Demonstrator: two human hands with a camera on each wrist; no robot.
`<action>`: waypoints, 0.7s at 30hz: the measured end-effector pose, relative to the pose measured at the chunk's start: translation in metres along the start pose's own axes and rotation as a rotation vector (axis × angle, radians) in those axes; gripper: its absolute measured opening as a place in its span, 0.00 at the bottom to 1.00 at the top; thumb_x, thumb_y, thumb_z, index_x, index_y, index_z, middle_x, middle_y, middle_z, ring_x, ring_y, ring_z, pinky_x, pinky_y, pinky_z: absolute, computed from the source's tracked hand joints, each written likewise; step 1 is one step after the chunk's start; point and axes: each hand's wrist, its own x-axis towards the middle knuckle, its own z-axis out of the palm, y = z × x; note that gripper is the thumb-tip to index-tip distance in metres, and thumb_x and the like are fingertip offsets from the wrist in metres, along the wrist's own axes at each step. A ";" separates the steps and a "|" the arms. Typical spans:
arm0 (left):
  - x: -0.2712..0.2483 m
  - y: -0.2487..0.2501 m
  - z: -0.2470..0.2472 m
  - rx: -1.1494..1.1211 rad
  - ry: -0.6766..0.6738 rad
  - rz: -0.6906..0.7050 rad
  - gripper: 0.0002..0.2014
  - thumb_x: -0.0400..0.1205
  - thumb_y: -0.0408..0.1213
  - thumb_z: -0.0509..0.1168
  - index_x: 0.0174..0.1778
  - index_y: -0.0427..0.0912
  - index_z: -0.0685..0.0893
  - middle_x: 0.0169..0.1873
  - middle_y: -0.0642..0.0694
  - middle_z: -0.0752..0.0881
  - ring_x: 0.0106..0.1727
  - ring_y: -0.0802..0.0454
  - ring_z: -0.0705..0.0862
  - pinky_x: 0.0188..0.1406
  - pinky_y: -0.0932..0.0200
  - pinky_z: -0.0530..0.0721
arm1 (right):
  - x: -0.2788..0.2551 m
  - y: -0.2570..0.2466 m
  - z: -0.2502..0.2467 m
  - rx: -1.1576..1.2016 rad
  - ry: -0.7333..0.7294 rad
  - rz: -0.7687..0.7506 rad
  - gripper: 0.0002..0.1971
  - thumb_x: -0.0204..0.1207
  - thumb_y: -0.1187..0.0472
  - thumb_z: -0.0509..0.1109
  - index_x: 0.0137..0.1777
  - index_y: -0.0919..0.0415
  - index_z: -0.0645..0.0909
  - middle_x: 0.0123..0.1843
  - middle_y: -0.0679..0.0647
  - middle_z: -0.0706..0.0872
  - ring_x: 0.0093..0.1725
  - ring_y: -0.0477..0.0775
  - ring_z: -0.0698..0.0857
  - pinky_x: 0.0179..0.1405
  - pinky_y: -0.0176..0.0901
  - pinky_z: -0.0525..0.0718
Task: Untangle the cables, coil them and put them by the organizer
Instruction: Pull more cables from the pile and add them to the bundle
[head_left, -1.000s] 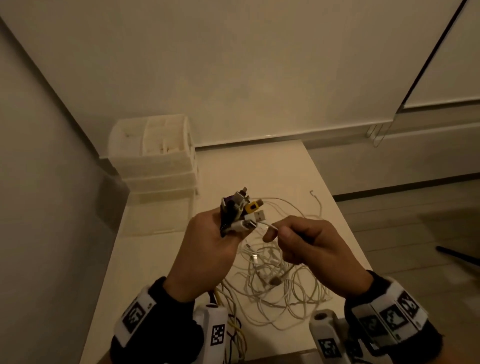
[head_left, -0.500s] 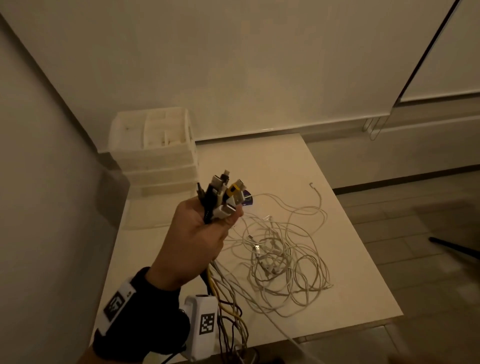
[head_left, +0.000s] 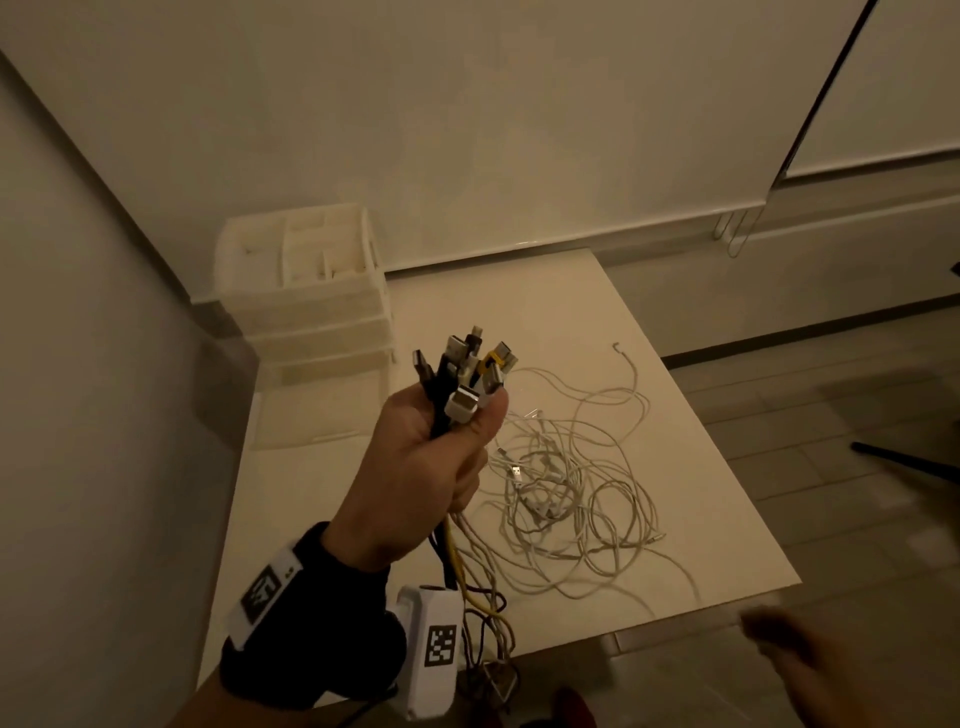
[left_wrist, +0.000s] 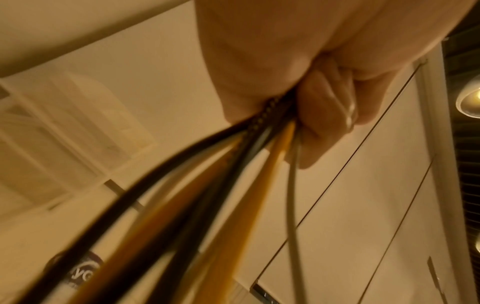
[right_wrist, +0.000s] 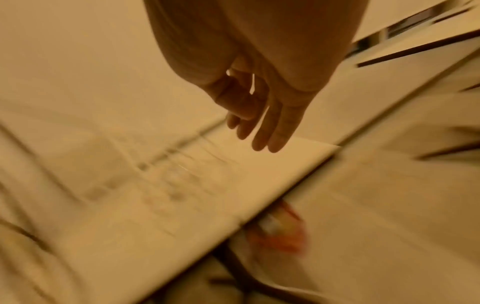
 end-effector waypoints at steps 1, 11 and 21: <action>-0.002 -0.001 0.004 -0.013 -0.011 -0.008 0.18 0.82 0.37 0.61 0.24 0.49 0.72 0.17 0.50 0.60 0.16 0.55 0.55 0.17 0.64 0.56 | -0.001 -0.017 0.001 -0.040 -0.038 -0.045 0.17 0.65 0.53 0.77 0.50 0.29 0.83 0.49 0.43 0.91 0.55 0.48 0.88 0.61 0.60 0.84; -0.022 -0.004 0.020 -0.039 -0.039 0.018 0.18 0.81 0.42 0.64 0.25 0.49 0.70 0.18 0.49 0.60 0.17 0.54 0.56 0.19 0.64 0.59 | 0.015 -0.126 0.140 -0.026 -0.770 -0.522 0.08 0.72 0.70 0.70 0.48 0.61 0.84 0.44 0.53 0.88 0.42 0.39 0.84 0.47 0.35 0.81; -0.033 -0.006 0.023 -0.163 -0.088 0.064 0.19 0.82 0.40 0.61 0.26 0.41 0.64 0.20 0.42 0.57 0.17 0.53 0.57 0.20 0.63 0.61 | 0.035 -0.008 0.159 -0.205 -0.847 -0.208 0.26 0.67 0.35 0.69 0.21 0.53 0.67 0.22 0.49 0.69 0.24 0.45 0.69 0.33 0.42 0.67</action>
